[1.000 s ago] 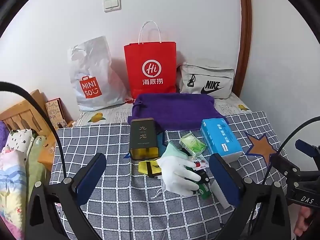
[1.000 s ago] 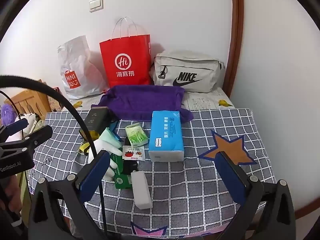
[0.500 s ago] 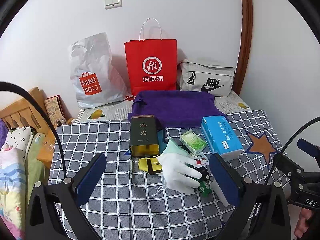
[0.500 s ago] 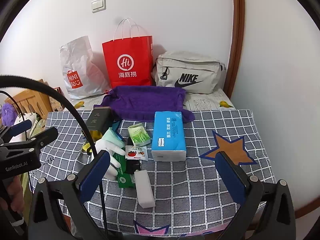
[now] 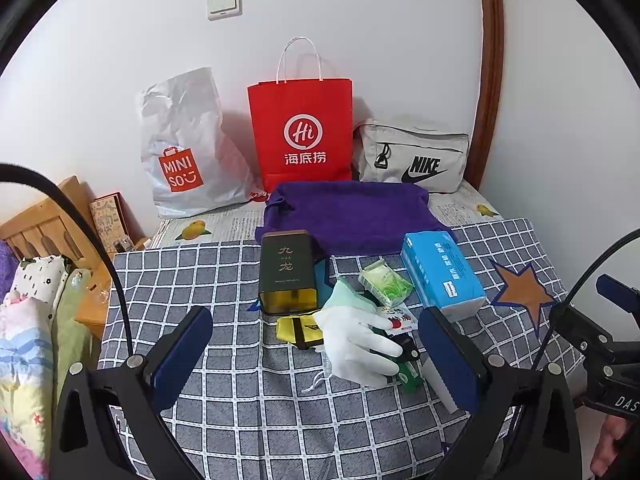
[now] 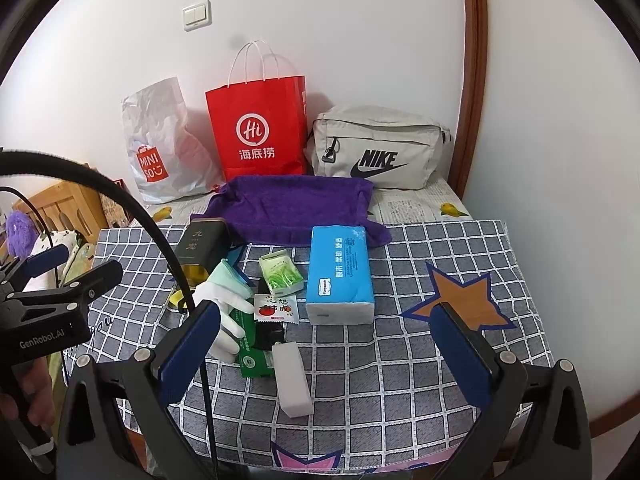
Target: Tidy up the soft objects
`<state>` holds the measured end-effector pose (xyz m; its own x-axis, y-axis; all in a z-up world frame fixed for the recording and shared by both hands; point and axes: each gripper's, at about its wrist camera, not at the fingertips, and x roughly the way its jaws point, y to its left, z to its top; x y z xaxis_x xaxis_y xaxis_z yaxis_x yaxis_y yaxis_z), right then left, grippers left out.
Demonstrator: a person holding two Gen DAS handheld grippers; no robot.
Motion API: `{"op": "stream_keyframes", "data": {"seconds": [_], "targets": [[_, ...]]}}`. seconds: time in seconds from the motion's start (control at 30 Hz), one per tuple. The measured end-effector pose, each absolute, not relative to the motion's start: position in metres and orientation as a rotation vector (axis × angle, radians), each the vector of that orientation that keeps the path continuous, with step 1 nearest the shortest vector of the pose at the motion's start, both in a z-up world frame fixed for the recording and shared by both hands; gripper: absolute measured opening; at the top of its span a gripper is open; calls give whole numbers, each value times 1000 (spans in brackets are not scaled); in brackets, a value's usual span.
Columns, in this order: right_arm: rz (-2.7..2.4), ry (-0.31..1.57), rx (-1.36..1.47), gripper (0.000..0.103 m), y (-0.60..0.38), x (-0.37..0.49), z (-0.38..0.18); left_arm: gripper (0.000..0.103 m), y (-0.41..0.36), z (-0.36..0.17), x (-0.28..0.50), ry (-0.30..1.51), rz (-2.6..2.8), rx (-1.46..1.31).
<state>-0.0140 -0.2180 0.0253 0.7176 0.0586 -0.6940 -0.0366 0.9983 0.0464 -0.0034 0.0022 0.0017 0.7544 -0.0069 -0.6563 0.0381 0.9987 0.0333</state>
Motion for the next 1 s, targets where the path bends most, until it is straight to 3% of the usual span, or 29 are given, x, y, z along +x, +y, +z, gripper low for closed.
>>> {"op": "stream_keyframes", "data": {"seconds": [1.0], "targets": [[46, 756, 24, 103, -219, -14, 31, 103, 2, 2, -4, 719, -19, 45]]}}
